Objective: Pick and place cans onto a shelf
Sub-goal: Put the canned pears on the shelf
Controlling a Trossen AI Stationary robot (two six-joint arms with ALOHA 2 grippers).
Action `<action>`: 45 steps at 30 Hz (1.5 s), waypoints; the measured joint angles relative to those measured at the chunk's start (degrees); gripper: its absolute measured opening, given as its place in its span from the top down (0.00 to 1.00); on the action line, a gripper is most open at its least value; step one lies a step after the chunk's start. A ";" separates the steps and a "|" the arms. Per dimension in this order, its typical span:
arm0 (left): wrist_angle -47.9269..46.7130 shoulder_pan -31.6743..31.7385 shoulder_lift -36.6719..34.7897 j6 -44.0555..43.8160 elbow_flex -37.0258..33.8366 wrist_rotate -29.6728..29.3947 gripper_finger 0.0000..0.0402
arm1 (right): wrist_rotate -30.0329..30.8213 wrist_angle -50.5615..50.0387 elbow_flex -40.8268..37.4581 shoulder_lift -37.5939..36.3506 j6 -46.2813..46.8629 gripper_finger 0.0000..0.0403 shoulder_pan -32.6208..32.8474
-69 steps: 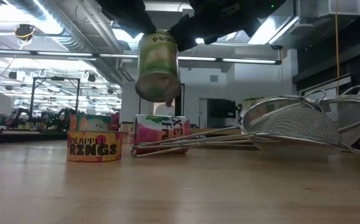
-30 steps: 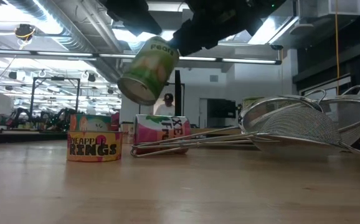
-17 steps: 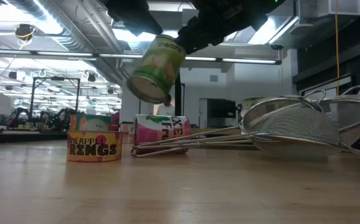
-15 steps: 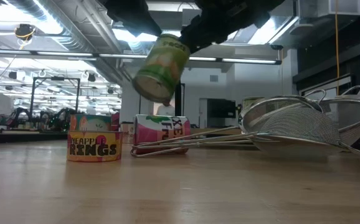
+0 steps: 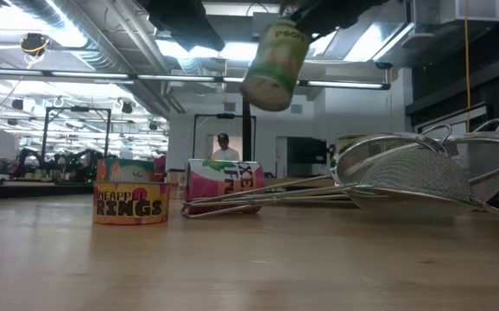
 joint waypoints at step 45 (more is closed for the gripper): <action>0.00 -1.25 0.00 0.06 0.00 0.07 1.00 | 10.62 -8.82 0.02 8.73 -19.76 0.99 -29.22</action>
